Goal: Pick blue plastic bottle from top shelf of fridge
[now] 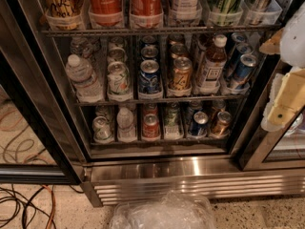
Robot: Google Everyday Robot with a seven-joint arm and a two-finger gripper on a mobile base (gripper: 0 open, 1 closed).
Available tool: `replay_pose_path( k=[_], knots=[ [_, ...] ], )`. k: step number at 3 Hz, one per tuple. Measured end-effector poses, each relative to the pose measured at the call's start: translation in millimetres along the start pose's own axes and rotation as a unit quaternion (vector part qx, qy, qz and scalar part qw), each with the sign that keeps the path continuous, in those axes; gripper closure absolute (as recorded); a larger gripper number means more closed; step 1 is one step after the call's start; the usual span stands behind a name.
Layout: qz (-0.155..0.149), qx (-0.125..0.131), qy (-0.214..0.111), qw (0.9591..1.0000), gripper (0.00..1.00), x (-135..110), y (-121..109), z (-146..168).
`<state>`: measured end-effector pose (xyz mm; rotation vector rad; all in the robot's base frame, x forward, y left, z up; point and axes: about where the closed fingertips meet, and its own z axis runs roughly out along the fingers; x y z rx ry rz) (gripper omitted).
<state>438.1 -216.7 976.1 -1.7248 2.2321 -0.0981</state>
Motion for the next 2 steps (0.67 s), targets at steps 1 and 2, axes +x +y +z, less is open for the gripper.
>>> replay_pose_path(
  k=[1,2],
  knots=[
    [0.000,0.000,0.000,1.0000,0.00,0.0,0.0,0.0],
    [0.010,0.007,-0.031,0.9995,0.00,-6.9,-2.7,-6.5]
  ],
)
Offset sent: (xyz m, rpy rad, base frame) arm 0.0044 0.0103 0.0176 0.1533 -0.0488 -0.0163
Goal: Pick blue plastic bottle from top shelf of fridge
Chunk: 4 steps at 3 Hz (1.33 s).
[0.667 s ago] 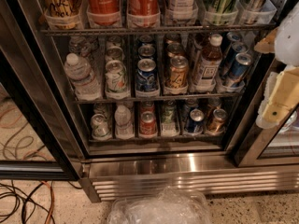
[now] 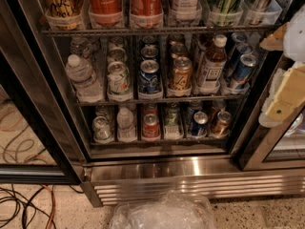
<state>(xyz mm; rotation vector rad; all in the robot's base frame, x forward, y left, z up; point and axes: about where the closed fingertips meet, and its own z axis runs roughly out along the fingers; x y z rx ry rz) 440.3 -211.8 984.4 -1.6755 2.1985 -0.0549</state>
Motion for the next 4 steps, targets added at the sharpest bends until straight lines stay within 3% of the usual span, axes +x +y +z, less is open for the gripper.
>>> replay_pose_path(
  k=[1,2,3,4],
  knots=[
    [0.032,0.014,-0.062,0.9975,0.00,-8,-6,-20],
    [0.060,0.012,-0.147,0.9872,0.00,-31,-3,-46],
    [0.060,0.012,-0.147,0.9872,0.00,-31,-3,-46],
    [0.079,0.010,-0.183,0.9800,0.00,-56,1,-40]
  ],
)
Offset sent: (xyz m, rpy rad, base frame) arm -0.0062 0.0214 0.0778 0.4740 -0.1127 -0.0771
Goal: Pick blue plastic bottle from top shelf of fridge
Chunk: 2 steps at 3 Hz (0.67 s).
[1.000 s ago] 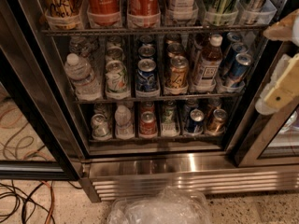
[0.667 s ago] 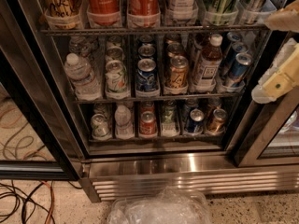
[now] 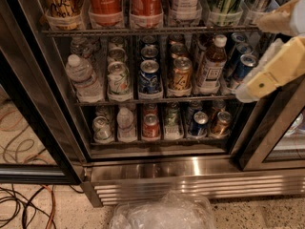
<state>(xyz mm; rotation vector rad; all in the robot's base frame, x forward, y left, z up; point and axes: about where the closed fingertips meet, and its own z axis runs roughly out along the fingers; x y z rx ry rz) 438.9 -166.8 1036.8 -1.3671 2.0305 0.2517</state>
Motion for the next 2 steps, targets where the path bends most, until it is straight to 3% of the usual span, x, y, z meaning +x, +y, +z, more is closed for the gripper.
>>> replay_pose_path(
  k=[1,2],
  knots=[
    [0.044,-0.001,-0.052,0.9977,0.00,-29,14,17],
    [0.079,0.002,-0.099,0.9920,0.00,-60,31,30]
  ],
)
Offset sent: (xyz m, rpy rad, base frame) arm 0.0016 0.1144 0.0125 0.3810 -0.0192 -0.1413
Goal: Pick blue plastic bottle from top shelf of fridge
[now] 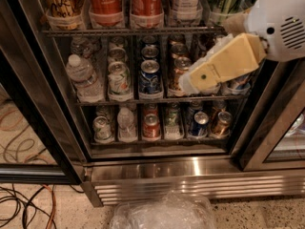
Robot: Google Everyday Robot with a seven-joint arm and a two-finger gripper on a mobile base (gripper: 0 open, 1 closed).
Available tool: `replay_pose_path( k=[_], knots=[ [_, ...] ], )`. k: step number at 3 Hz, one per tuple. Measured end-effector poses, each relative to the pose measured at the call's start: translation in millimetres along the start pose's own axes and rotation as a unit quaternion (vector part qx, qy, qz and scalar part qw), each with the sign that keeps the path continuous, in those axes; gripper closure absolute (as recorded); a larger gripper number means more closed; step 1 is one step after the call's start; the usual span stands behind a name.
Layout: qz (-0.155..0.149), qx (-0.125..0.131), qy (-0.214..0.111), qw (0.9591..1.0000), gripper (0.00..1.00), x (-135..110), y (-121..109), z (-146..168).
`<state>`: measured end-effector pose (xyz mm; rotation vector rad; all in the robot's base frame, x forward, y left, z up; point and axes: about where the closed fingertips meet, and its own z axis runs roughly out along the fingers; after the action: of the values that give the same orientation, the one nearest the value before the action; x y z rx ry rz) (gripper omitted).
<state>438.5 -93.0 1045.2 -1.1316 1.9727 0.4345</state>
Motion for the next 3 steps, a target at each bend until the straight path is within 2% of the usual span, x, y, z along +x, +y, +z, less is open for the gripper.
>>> replay_pose_path(
  k=[1,2,3],
  knots=[
    [0.033,0.019,-0.042,0.9984,0.00,-19,15,17],
    [0.051,0.013,-0.095,0.9941,0.00,-46,25,35],
    [0.051,0.013,-0.095,0.9941,0.00,-47,25,35]
  ],
)
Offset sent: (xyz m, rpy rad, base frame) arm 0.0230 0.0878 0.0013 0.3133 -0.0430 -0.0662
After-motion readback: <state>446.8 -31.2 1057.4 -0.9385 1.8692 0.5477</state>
